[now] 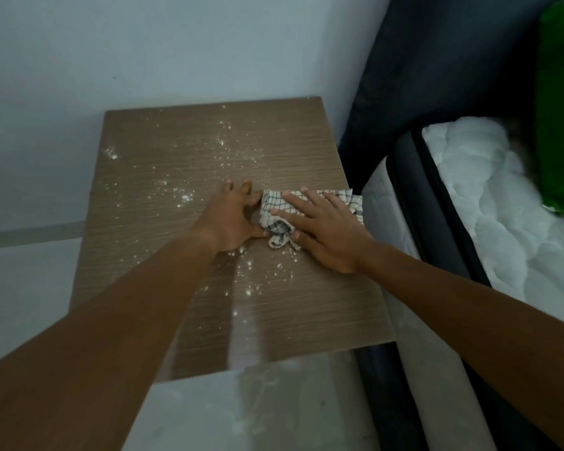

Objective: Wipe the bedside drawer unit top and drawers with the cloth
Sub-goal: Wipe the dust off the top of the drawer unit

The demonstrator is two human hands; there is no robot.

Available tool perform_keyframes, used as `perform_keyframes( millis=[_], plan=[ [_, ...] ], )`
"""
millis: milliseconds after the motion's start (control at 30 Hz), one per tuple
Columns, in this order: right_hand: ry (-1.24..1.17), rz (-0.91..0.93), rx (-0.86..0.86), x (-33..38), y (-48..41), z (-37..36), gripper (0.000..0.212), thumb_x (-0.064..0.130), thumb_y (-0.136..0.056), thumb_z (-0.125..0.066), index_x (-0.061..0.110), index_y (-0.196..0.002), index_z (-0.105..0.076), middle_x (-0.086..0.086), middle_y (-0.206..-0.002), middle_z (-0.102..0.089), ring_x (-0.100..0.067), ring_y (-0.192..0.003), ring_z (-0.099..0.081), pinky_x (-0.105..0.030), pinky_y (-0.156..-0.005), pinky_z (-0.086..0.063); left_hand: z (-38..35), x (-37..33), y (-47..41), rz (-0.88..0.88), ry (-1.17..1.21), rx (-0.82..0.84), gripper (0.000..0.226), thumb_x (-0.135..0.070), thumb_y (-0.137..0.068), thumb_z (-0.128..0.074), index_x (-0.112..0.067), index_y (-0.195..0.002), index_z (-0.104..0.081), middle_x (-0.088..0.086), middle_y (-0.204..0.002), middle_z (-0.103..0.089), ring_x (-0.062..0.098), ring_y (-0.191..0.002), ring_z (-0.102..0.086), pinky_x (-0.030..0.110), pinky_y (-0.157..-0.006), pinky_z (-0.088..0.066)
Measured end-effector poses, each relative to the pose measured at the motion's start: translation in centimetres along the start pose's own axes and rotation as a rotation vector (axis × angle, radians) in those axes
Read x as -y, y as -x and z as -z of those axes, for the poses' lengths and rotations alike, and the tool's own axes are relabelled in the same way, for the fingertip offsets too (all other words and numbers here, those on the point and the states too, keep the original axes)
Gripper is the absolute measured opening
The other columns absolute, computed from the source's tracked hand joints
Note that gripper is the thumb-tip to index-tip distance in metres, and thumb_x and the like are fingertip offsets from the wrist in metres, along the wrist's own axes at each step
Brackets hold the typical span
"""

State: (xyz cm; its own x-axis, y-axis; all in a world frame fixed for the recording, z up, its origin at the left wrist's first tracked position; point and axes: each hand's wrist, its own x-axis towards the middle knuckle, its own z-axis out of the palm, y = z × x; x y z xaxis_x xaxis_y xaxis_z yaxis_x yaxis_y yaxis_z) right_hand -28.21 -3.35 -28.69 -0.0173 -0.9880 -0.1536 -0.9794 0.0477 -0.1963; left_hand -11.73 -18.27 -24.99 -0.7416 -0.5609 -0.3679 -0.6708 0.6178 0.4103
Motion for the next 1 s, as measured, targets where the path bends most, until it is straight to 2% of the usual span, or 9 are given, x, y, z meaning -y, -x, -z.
perform_keyframes(
  millis=[333,433,567,667,733,767,833,933,1000],
  plan=[
    [-0.117,0.180,-0.046,3.6,6.6,-2.1,0.047,0.040,-0.105,-0.029,0.038,-0.152,-0.031,0.011,-0.161,-0.024,-0.017,-0.152,-0.013,-0.042,-0.123,-0.006,-0.3,-0.2,2.0,0.010,-0.095,0.038,0.082,-0.036,-0.084,-0.074,-0.026,-0.153,-0.032,-0.001,-0.165,-0.015,0.031,-0.152,-0.006,0.046,-0.123,-0.013],
    [-0.187,0.291,-0.079,4.1,7.5,-2.4,0.044,0.026,-0.101,-0.041,0.026,-0.144,-0.049,0.003,-0.153,-0.042,-0.021,-0.146,-0.034,-0.046,-0.120,-0.027,-0.6,0.0,2.5,0.071,-0.044,0.011,0.088,-0.043,-0.080,-0.076,-0.028,-0.154,-0.031,-0.002,-0.165,-0.013,0.032,-0.152,-0.002,0.049,-0.122,-0.012],
    [-0.190,0.446,-0.124,3.7,7.8,-1.5,0.047,0.008,-0.088,-0.058,0.022,-0.133,-0.059,-0.001,-0.142,-0.057,-0.024,-0.121,-0.062,-0.044,-0.090,-0.057,-0.6,-0.1,3.0,0.118,-0.021,-0.001,0.084,-0.046,-0.082,-0.074,-0.029,-0.153,-0.032,-0.003,-0.165,-0.017,0.031,-0.152,-0.007,0.047,-0.121,-0.016],
    [-0.342,0.239,-0.333,3.3,5.1,1.0,0.040,0.012,-0.092,-0.055,0.023,-0.130,-0.062,-0.001,-0.133,-0.064,-0.018,-0.109,-0.067,-0.032,-0.091,-0.055,0.7,0.0,2.9,0.117,-0.039,-0.102,0.054,-0.040,-0.087,-0.072,-0.022,-0.136,-0.057,0.003,-0.144,-0.053,0.029,-0.129,-0.049,0.041,-0.105,-0.039],
    [-0.431,0.055,-0.455,3.0,1.5,3.2,0.033,0.014,-0.095,-0.056,0.019,-0.127,-0.066,0.000,-0.127,-0.068,-0.015,-0.111,-0.065,-0.032,-0.096,-0.052,1.6,0.6,2.8,0.164,0.008,-0.215,0.036,-0.036,-0.087,-0.072,-0.020,-0.119,-0.066,0.004,-0.119,-0.067,0.024,-0.102,-0.060,0.036,-0.088,-0.046],
    [-0.452,-0.020,-0.475,2.9,-0.7,4.3,0.032,0.014,-0.096,-0.057,0.018,-0.126,-0.066,0.000,-0.123,-0.069,-0.013,-0.109,-0.065,-0.033,-0.097,-0.052,1.9,1.1,2.6,0.200,0.014,-0.252,0.033,-0.035,-0.086,-0.073,-0.020,-0.115,-0.066,0.005,-0.113,-0.068,0.024,-0.098,-0.060,0.035,-0.084,-0.046],
    [-0.469,-0.136,-0.483,2.8,-5.4,5.8,0.030,0.017,-0.097,-0.058,0.017,-0.126,-0.066,0.000,-0.111,-0.072,-0.011,-0.098,-0.065,-0.030,-0.089,-0.052,2.2,2.2,2.2,0.271,0.011,-0.272,0.037,-0.038,-0.082,-0.077,-0.018,-0.112,-0.067,0.006,-0.111,-0.068,0.026,-0.101,-0.061,0.035,-0.084,-0.045],
    [-0.450,-0.274,-0.525,2.0,-12.1,7.0,0.031,0.021,-0.098,-0.055,0.017,-0.126,-0.067,-0.002,-0.102,-0.074,-0.011,-0.082,-0.060,-0.021,-0.072,-0.042,2.3,3.4,1.3,0.298,-0.007,-0.246,0.047,-0.048,-0.075,-0.080,-0.018,-0.110,-0.071,0.004,-0.114,-0.069,0.026,-0.108,-0.062,0.032,-0.084,-0.044],
    [-0.441,-0.304,-0.552,1.0,-15.8,7.4,0.030,0.019,-0.097,-0.053,0.017,-0.123,-0.068,-0.002,-0.108,-0.072,-0.012,-0.086,-0.060,-0.026,-0.075,-0.045,2.3,3.9,0.8,0.286,-0.036,-0.237,0.050,-0.052,-0.073,-0.079,-0.020,-0.111,-0.072,0.002,-0.116,-0.069,0.024,-0.111,-0.061,0.031,-0.087,-0.044]
  ],
)
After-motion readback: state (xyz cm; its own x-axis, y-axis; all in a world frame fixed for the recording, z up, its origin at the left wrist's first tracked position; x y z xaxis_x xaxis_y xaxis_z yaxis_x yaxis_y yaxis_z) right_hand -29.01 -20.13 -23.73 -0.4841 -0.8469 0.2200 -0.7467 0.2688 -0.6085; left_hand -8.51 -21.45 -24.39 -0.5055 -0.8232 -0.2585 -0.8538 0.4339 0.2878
